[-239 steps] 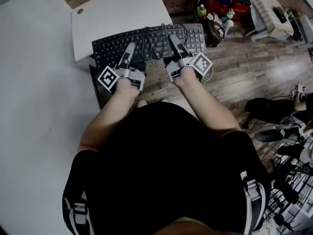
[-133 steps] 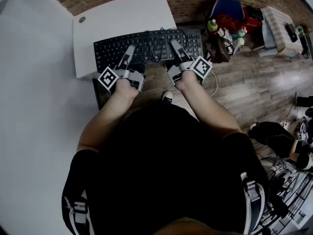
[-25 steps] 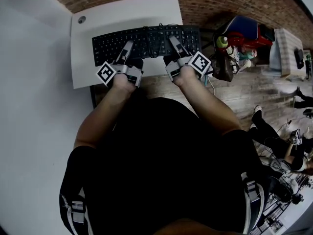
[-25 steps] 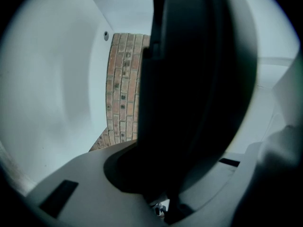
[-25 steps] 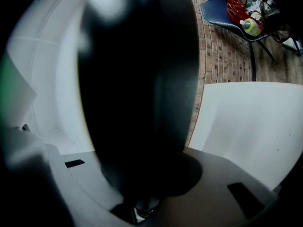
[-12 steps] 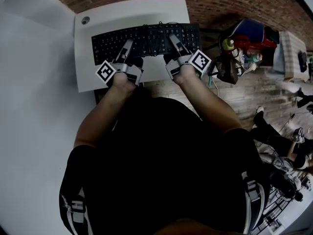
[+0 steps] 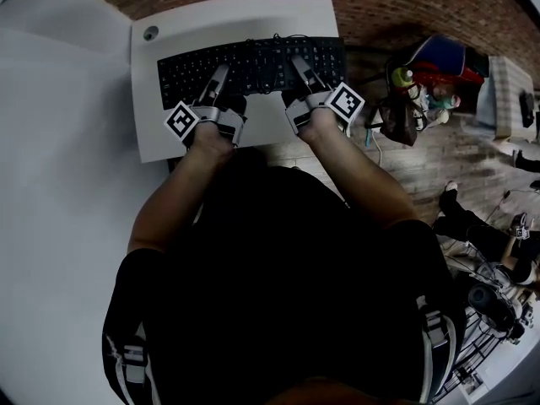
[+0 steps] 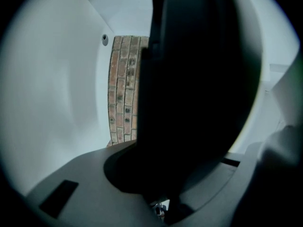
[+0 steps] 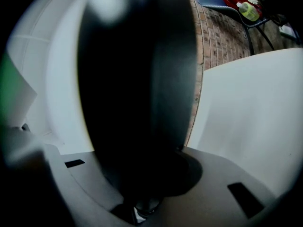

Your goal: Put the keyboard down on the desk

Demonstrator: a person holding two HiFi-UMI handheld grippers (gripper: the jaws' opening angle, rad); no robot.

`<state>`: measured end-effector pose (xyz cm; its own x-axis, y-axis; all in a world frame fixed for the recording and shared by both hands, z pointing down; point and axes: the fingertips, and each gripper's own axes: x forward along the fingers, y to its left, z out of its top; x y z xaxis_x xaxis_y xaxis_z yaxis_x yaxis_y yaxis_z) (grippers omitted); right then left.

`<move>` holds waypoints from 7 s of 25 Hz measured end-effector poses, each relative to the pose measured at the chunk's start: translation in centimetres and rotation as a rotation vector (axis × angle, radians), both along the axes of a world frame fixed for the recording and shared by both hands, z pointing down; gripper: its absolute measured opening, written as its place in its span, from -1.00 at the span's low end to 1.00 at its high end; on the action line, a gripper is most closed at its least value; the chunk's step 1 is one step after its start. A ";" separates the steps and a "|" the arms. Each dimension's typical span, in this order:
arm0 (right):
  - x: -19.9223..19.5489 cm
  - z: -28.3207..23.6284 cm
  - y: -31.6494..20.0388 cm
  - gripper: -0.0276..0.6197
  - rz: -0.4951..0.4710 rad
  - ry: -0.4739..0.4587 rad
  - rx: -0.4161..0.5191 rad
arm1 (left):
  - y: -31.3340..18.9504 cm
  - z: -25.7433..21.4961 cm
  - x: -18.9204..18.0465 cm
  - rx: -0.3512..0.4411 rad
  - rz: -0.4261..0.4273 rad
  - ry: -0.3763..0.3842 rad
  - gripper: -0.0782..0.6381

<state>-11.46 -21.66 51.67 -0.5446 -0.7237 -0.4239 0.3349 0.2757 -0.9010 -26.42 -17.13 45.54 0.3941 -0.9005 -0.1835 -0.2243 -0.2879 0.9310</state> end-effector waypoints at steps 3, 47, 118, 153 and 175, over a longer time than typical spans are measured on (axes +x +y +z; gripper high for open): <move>0.1 -0.3 0.3 -0.54 -0.004 -0.017 -0.004 | 0.3 -0.4 0.1 -0.002 -0.004 -0.019 -0.55; 3.8 -5.1 2.5 -0.55 -0.108 -0.122 -0.118 | 3.4 -8.5 5.4 -0.102 -0.076 -0.152 -0.54; -1.2 2.7 0.3 -0.40 -0.227 -0.008 -0.353 | 0.6 -0.5 0.0 -0.306 -0.165 -0.078 -0.44; 1.9 4.5 5.5 -0.23 -0.264 0.135 -0.486 | 5.9 -0.5 -0.6 -0.417 -0.195 -0.139 -0.12; 6.7 0.0 6.6 -0.59 -0.188 0.388 -0.229 | 6.1 -9.3 5.1 -0.196 -0.042 -0.551 -0.39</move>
<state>-4.77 -15.04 51.66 -0.7611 -0.6486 -0.0050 -0.0131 0.0231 -0.9996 -21.36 -10.99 36.28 0.3476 -0.9139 0.2096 -0.6980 -0.1029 0.7086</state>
